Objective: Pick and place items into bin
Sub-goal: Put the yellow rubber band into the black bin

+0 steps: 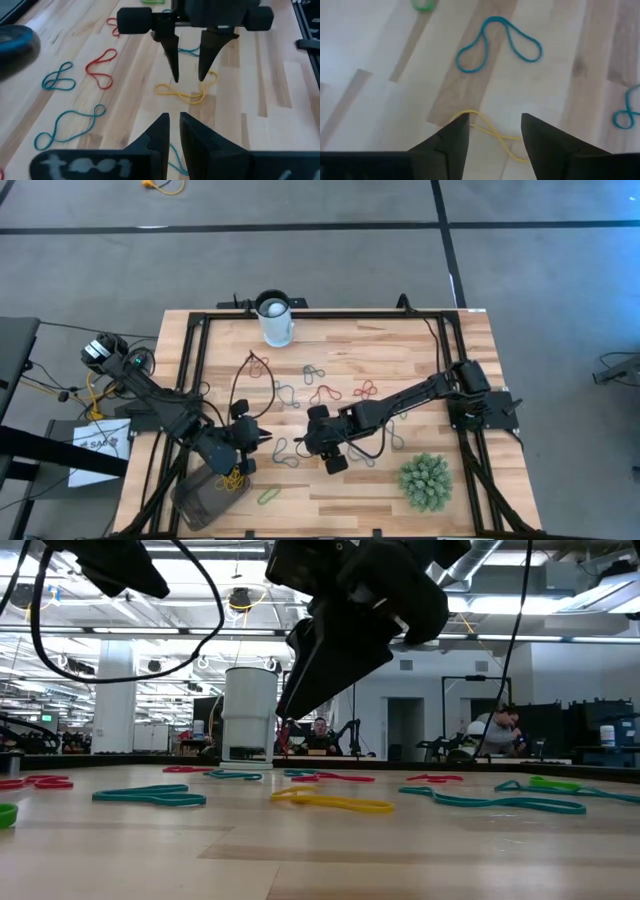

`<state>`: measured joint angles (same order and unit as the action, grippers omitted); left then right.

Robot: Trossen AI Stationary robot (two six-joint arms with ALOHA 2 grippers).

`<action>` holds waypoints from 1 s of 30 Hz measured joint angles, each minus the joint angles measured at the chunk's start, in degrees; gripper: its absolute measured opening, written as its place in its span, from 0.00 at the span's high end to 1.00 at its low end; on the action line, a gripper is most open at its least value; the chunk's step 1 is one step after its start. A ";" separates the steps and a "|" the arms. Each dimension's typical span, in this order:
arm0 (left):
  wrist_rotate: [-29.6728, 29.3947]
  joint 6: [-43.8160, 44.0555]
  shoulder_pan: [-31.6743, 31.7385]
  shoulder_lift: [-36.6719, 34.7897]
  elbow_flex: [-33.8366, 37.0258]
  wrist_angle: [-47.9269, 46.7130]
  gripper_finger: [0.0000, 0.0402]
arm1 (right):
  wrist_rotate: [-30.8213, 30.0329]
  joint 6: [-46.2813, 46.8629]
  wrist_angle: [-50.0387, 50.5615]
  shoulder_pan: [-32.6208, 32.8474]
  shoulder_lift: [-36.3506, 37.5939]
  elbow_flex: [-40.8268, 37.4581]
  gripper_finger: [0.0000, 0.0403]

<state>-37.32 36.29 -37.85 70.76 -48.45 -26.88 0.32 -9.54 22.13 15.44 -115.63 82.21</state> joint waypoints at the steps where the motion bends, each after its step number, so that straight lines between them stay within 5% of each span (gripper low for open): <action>1: 0.00 -0.04 0.00 0.00 0.00 -0.07 0.91 | 0.72 0.04 -0.03 0.00 -0.02 0.00 0.58; 12: 0.05 -0.12 0.01 0.02 0.00 -0.17 0.91 | 0.45 1.91 -1.24 -0.55 -3.50 -0.31 0.66; 30: 1.01 -0.74 0.00 0.02 0.02 -0.63 0.91 | -1.91 0.63 0.35 -1.62 -8.07 0.92 0.63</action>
<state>-36.31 35.55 -37.84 70.78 -48.42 -27.51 -1.58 -8.91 22.48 13.82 -123.71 83.13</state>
